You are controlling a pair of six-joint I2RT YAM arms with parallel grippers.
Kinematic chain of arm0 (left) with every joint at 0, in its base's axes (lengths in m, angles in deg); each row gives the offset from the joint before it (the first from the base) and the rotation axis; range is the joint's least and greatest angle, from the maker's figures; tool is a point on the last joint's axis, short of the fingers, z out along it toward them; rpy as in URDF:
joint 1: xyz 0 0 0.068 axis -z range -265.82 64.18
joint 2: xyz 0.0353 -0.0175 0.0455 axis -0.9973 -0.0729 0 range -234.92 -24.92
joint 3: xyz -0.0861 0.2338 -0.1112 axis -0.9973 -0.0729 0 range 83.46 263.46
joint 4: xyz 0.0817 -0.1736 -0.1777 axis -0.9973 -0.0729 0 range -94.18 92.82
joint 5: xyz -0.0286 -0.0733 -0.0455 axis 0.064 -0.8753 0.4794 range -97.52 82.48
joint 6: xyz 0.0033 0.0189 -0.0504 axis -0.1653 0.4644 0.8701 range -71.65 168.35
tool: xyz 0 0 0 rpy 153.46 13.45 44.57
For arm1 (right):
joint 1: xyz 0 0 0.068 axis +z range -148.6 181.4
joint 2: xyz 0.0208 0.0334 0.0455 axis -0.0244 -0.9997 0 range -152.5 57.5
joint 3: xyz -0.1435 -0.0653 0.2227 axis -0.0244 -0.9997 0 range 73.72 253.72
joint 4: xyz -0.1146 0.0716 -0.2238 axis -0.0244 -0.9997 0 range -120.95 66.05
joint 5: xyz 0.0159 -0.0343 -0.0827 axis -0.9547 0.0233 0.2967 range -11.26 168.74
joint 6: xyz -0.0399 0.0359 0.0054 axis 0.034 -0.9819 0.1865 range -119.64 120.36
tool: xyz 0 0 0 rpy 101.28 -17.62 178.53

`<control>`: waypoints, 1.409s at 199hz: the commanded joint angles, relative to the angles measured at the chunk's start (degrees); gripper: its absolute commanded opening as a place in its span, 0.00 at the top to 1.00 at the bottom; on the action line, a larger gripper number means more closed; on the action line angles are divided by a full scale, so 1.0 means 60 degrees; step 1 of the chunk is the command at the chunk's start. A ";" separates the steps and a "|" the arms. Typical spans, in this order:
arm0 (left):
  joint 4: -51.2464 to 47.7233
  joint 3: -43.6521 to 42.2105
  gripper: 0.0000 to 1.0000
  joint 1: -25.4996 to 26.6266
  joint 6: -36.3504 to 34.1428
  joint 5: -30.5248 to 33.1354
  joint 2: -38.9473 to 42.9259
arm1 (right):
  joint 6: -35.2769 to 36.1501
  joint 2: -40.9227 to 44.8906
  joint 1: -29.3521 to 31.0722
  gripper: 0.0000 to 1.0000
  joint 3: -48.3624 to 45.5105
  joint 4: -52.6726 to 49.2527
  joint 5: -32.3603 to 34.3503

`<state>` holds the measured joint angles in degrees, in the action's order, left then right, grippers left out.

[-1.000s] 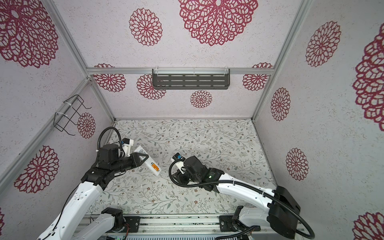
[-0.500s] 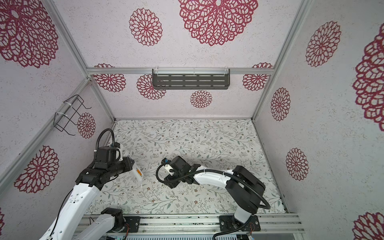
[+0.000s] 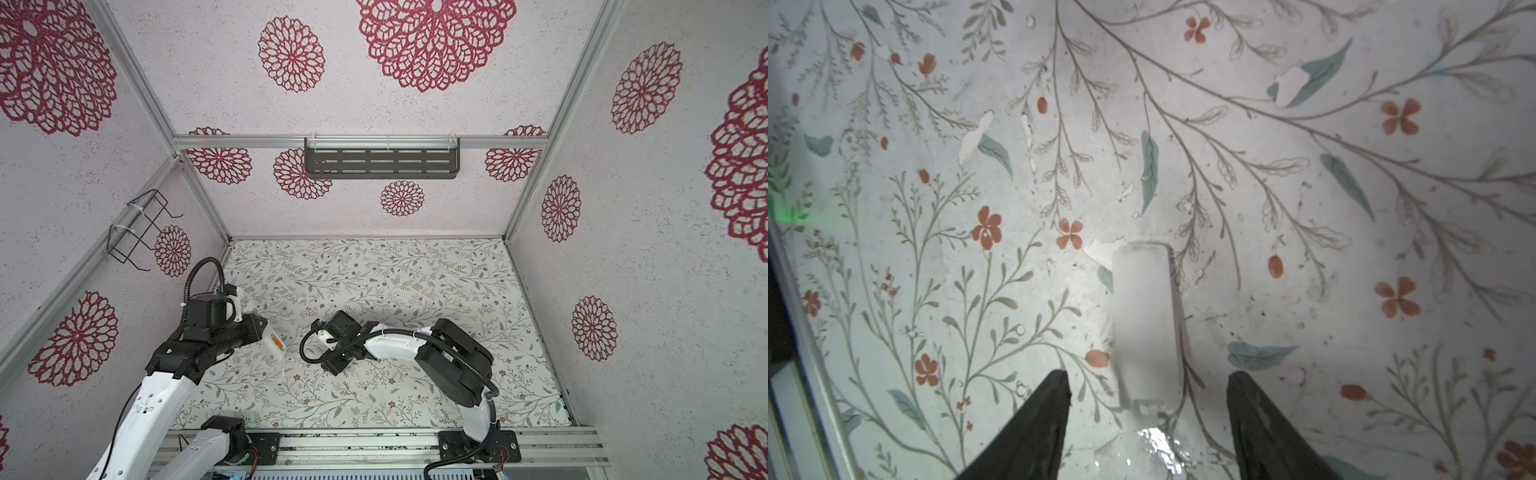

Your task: Load the batteries into the remote control

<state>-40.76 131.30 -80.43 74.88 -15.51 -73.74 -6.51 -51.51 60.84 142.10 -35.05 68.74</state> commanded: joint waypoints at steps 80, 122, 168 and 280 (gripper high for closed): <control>0.0813 -0.0267 1.00 -0.0396 -0.0180 -0.0865 0.0299 | -0.0220 -0.0805 -0.0030 0.34 0.0898 -0.1211 0.2556; 0.0937 -0.0348 1.00 -0.0423 -0.0165 -0.0961 0.0323 | -0.0324 -0.1443 -0.0415 0.33 0.1714 -0.1594 0.3249; 0.1009 -0.0397 1.00 -0.0442 -0.0146 -0.1011 0.0397 | -0.0201 -0.2400 -0.1059 0.33 0.3166 -0.1886 0.3306; 0.1141 -0.0463 1.00 -0.0474 -0.0154 -0.1173 0.0419 | -0.2015 -0.2369 -0.1390 0.32 0.3572 -0.1888 0.2880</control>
<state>-36.82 129.39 -82.73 74.88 -21.20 -71.75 -11.86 -70.09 52.80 168.43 -42.76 84.70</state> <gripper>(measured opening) 0.211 0.676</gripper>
